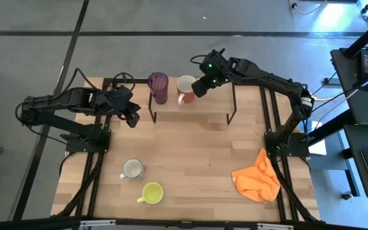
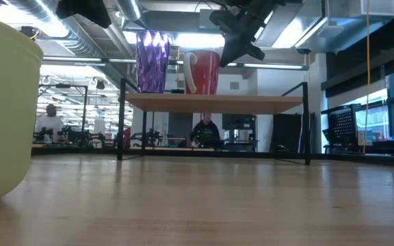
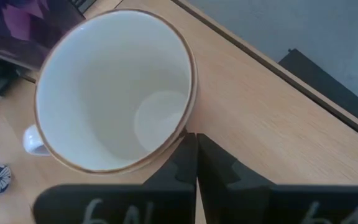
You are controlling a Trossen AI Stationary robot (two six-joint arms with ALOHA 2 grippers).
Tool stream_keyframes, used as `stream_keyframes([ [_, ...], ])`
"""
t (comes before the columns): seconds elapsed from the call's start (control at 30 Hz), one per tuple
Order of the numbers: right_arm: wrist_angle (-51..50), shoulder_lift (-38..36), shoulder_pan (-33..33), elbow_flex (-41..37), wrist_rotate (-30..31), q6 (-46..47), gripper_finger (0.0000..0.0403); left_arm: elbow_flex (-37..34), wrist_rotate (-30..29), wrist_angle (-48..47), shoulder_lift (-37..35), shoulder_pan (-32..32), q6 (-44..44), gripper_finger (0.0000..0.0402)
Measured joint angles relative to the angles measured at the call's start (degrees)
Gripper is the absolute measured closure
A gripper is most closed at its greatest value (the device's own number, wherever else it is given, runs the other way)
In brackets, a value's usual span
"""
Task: Stack small to large cups/mugs on shelf
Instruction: Put the orange mug on the shelf
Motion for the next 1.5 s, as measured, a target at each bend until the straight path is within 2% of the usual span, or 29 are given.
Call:
stream_keyframes([
  [1.5, 10.84, 1.20, -0.02, -0.02, -0.08, 0.44, 0.0398, 0.00, 0.02, 0.02, 0.00, 0.02, 0.13, 0.0353],
])
